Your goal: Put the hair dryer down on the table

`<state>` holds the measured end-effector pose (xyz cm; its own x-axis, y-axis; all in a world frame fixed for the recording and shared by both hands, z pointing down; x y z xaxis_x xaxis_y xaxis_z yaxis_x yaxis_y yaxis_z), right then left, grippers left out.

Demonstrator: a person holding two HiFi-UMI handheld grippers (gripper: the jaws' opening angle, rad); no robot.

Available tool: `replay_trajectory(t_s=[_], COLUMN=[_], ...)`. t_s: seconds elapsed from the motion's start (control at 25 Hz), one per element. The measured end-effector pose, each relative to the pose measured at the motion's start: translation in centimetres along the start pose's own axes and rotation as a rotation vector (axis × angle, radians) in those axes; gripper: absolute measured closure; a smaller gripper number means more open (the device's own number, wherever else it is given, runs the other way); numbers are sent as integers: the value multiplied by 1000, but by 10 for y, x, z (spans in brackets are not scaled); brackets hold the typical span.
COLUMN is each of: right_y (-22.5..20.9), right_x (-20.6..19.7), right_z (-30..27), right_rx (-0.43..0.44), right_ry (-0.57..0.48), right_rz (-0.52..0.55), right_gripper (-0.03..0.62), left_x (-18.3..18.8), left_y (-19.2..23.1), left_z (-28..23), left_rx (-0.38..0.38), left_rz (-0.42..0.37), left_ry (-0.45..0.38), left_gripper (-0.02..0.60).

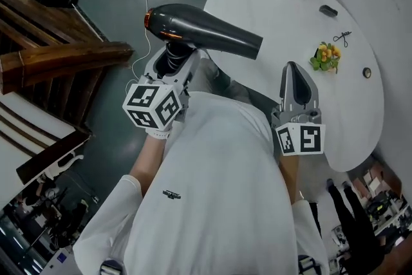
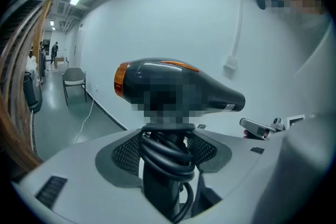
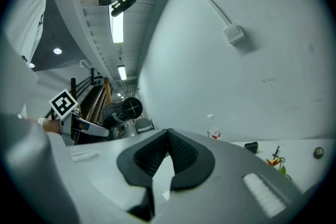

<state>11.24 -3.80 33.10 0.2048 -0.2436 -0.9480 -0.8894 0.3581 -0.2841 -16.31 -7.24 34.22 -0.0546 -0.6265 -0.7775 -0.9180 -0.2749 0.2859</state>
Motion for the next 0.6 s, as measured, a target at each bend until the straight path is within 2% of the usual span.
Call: replay_trajectory(t_s=[0.24, 0.6], right_y=[-11, -8], right_x=[-3, -12], right_z=[14, 10], right_rx=[-78, -116], right_ry=[-12, 9], right_rz=[-24, -38], right_gripper=[582, 582], left_x=[2, -5], left_y=[-12, -10], left_z=[-27, -62], left_rx=[-61, -112], left_rz=[-44, -97], left_ry=[42, 103], left_gripper=[316, 316])
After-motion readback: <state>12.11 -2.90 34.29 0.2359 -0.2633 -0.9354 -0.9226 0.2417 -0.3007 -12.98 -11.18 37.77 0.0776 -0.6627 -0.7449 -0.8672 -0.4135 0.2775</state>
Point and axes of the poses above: the fingertips, and each gripper's own axes: z backward along the fingers, y to its left, x out of its top, the point moved 4 cm from there along z, backward along the fingers, and after that the axes turned 1 degree about x, right-handed, at the moved point
